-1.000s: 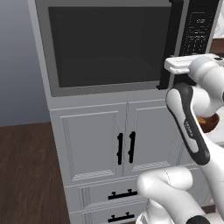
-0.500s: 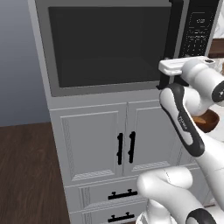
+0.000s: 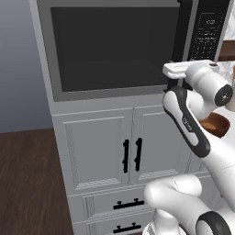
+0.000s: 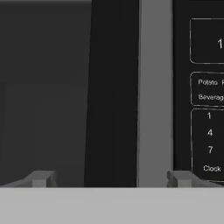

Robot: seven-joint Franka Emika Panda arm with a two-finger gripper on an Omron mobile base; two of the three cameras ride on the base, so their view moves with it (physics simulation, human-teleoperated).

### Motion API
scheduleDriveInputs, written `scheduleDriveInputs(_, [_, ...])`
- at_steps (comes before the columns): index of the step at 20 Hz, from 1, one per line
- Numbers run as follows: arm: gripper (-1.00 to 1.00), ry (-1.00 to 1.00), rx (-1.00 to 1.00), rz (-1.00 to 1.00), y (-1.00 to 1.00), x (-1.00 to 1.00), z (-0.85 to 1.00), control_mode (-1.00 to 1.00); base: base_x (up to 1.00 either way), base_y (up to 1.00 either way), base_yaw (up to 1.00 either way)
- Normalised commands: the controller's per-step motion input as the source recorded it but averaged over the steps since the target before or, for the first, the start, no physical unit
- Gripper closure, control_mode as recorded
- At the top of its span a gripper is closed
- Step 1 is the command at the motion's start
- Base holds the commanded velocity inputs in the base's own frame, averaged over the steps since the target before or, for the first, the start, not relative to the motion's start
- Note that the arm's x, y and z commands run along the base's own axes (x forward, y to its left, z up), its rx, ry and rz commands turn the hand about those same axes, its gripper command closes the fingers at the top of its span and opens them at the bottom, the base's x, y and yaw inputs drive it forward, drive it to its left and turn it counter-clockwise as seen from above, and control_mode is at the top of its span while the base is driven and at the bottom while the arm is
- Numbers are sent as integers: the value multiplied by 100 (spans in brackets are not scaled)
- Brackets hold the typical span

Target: Open the microwave, place the bowl with waffle inside the microwave, then close the microwave door and turn it on.

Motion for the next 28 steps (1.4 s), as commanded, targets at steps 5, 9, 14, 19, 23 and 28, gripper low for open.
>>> scheduleDriveInputs(5, [-100, 1, 0, 0, 0, 35, -3, -100, 0, 0, 0])
scheduleDriveInputs(9, [-100, 1, 0, 0, 0, 31, 0, -100, 0, 0, 0])
scheduleDriveInputs(14, [-100, 0, 0, 0, 0, 10, 0, -100, 0, 0, 0])
scheduleDriveInputs(19, [-100, 0, 0, 0, 0, 0, 0, -100, 0, 0, 0])
scheduleDriveInputs(23, [100, 0, 0, 0, 0, 0, 0, -100, 0, 0, 0])
scheduleDriveInputs(28, [100, 0, 0, 0, 0, 0, 0, -100, 0, 0, 0])
